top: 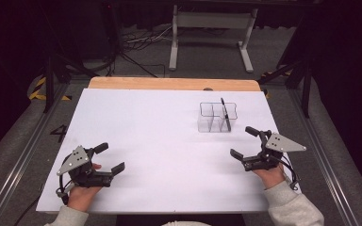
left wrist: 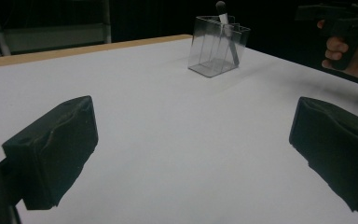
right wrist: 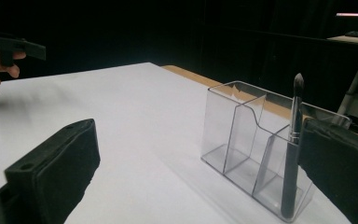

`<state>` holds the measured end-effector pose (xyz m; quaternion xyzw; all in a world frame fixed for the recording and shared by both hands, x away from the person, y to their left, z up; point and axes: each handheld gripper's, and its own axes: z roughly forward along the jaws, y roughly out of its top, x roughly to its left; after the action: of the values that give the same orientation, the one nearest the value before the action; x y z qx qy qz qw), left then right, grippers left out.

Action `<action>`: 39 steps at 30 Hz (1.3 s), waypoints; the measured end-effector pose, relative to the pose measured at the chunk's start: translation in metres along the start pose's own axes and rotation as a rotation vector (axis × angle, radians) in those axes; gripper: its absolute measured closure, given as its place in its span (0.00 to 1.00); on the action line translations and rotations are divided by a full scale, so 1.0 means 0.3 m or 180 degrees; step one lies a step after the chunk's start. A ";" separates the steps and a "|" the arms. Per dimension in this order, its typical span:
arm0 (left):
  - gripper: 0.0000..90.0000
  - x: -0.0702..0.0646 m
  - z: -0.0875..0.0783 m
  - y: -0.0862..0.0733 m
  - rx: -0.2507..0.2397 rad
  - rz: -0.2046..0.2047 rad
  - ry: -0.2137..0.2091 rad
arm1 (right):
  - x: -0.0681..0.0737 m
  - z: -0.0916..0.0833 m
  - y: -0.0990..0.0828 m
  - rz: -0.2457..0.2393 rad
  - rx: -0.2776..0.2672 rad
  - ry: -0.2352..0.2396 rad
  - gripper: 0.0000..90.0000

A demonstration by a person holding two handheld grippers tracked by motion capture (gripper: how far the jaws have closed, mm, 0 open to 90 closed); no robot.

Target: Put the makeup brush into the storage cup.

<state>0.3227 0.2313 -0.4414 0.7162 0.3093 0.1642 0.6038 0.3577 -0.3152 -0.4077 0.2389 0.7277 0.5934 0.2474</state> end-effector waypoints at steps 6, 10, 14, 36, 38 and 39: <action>0.02 -0.001 -0.001 0.001 -0.0026 -0.0005 -0.0065 | 0.022 -0.003 -0.019 -0.0123 0.0042 0.0057 0.00; 0.02 -0.001 -0.004 0.002 -0.0051 0.0003 -0.0071 | 0.031 -0.005 -0.042 -0.0108 0.0020 0.0048 0.00; 0.02 -0.001 -0.003 0.001 -0.0055 0.0003 -0.0091 | 0.038 -0.010 -0.065 -0.0071 0.0004 0.0012 0.00; 0.02 0.008 0.005 -0.005 -0.0124 -0.0058 -0.0211 | 0.055 0.013 -0.125 0.0057 0.0092 -0.0113 0.00; 0.02 0.008 0.007 -0.005 -0.0106 -0.0061 -0.0215 | 0.055 0.012 -0.125 0.0054 0.0085 -0.0111 0.00; 0.02 0.008 0.008 -0.005 -0.0105 -0.0058 -0.0210 | 0.055 0.012 -0.124 0.0054 0.0069 -0.0099 0.00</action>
<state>0.3255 0.2310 -0.4437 0.7083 0.2929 0.1400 0.6268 0.3454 -0.3088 -0.4462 0.2570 0.7281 0.5838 0.2511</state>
